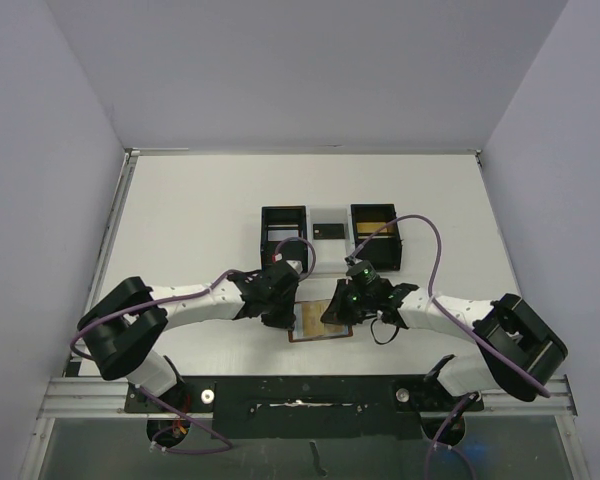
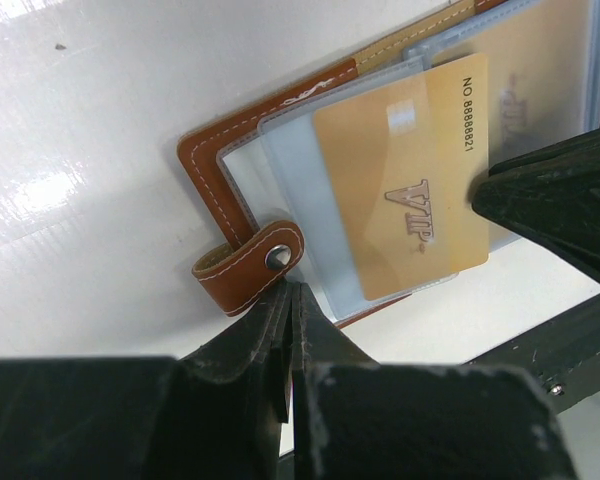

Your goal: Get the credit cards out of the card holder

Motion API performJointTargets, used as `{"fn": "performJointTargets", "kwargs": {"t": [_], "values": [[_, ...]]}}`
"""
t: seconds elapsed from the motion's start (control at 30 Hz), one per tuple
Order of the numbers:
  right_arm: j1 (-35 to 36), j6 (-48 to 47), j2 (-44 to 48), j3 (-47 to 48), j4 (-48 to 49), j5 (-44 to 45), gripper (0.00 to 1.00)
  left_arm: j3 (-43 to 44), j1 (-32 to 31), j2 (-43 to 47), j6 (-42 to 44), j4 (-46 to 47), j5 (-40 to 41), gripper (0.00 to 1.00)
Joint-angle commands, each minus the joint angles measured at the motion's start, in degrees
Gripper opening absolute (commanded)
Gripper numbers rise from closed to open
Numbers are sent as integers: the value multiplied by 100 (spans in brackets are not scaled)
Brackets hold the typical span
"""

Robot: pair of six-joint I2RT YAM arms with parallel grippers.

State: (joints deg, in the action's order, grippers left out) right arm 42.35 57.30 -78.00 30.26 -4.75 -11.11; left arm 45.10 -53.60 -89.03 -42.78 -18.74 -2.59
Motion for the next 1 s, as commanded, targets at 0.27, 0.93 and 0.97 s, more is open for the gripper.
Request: {"fn": "performJointTargets", "kwargs": {"t": [0.27,0.93,0.97], "values": [[-208,-210,-73,-91,273,-307,0,176,-29,279,225,-183,204,2],[-179,-15,-33,-123,207,-105,0,217,31,-132,-160,1242,-869,13],[-176,-2,-19,-130,211,-91,0,203,26,-147,-152,1137,-769,11]]}}
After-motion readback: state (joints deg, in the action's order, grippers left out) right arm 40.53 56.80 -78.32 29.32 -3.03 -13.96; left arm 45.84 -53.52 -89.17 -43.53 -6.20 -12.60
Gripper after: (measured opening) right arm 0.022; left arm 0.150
